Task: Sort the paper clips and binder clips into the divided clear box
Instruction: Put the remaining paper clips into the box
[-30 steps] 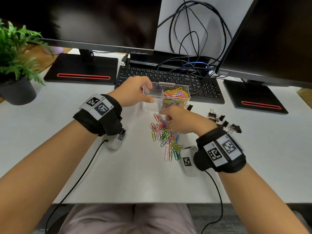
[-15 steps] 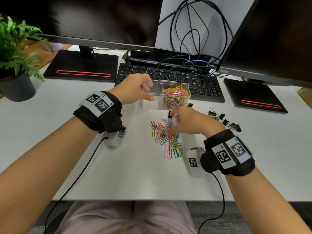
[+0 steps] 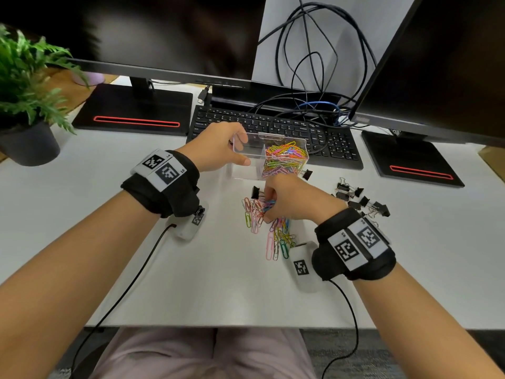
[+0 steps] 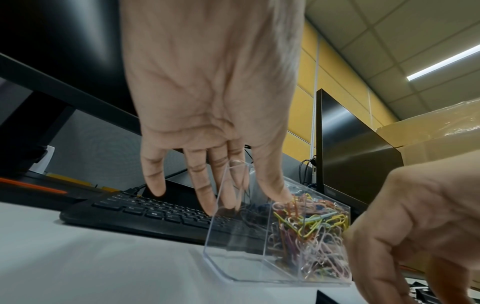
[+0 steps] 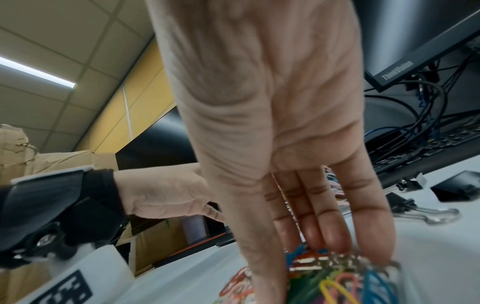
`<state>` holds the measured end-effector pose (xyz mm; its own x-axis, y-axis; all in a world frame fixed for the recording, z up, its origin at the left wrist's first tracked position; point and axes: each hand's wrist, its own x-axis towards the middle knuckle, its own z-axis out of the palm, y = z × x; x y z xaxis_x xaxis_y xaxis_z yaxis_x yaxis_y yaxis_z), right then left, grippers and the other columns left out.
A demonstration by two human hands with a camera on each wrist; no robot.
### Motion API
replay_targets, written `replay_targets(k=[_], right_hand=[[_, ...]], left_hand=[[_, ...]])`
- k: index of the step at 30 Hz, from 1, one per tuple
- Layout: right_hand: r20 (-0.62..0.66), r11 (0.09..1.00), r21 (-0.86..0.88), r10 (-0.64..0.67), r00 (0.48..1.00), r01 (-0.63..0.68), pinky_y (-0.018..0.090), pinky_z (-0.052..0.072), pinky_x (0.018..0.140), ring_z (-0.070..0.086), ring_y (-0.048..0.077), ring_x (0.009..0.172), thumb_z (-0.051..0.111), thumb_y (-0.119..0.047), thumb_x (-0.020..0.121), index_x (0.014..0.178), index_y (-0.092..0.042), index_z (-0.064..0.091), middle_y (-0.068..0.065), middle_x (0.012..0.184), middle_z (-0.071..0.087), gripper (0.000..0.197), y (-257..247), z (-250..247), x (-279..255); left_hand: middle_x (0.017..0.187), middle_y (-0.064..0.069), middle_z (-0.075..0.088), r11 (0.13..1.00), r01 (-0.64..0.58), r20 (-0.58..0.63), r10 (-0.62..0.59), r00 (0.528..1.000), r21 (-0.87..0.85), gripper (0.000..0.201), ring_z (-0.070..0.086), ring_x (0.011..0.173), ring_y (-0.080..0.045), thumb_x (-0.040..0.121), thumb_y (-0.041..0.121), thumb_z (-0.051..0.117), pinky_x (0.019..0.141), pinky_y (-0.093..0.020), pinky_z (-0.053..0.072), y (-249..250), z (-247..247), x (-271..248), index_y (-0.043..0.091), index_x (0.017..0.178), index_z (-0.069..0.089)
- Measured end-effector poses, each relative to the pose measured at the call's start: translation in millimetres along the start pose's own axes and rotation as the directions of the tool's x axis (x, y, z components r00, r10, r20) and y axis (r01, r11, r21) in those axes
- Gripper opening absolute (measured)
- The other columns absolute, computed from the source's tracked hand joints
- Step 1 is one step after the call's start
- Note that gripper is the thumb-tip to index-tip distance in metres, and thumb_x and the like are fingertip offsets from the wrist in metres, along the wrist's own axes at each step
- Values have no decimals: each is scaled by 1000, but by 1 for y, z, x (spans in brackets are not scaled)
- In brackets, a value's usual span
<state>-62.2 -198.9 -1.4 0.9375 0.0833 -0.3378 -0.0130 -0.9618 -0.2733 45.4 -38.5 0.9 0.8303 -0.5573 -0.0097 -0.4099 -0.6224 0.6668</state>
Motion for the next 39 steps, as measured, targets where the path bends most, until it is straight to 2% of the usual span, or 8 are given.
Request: replay_targets(k=[5,10,18,24,30,33,37,39], right_hand=[[-33,998,-51,-39,999,38,22,38,56,57,22,84,77,-10,74,90,-10,69,7,94,64,18,-2,2,2],[-69,993,-65,-107,992,102,27,44,68,59,23,84,68,-4,81,90,-7,72,9,96,67,10,-1,4,2],[-80,959,278,-34,996,55,32,61,60,68,25,61,69,5,80,79,-3,72,7,69,66,9,17,-5,-3],[-243,933,356,42,969,48,32,60,56,65,12,51,69,2,81,79,0,71,6,64,65,4,32,-34,-7],[-437,938,344,118,892,44,38,61,62,71,32,65,69,-1,82,72,-8,69,16,72,70,12,37,-75,4],[-462,967,255,114,880,8,35,60,63,65,21,59,67,-1,82,72,-9,70,2,65,64,13,36,-79,16],[-450,976,217,109,886,-10,17,50,55,56,7,58,67,-2,83,78,-8,72,-11,61,56,10,33,-73,28],[-437,970,241,147,888,-42,23,55,62,58,8,61,70,-3,82,79,-9,73,-7,64,59,7,35,-72,29]], left_hand=[[105,-1,64,1000,-7,-1,7,1000,4,45,60,94,-22,78,30,79,84,-35,50,0,0,-1,15,116,59],[106,-1,64,1000,-6,-2,6,1000,1,45,60,95,-22,78,30,79,84,-35,51,0,-1,-1,16,116,59],[104,0,63,1000,-4,1,4,1000,-22,43,60,94,-23,78,28,79,83,-35,50,-1,0,0,17,114,59],[101,3,63,1000,-5,-3,5,1000,-28,42,61,93,-23,77,30,80,85,-38,52,-5,1,2,20,112,59],[100,5,64,1000,-9,-4,9,1000,-27,42,61,93,-23,76,31,81,87,-41,53,-6,1,3,20,111,60],[101,3,64,1000,-9,-3,9,1000,-29,43,61,94,-23,76,30,81,88,-42,52,-5,1,2,20,112,60],[102,4,64,1000,-8,0,8,1000,-27,42,60,95,-23,77,31,80,88,-42,52,-5,1,2,20,112,60],[102,4,64,1000,-6,2,6,1000,-28,42,60,95,-23,77,30,80,89,-42,52,-5,1,1,20,113,60]])
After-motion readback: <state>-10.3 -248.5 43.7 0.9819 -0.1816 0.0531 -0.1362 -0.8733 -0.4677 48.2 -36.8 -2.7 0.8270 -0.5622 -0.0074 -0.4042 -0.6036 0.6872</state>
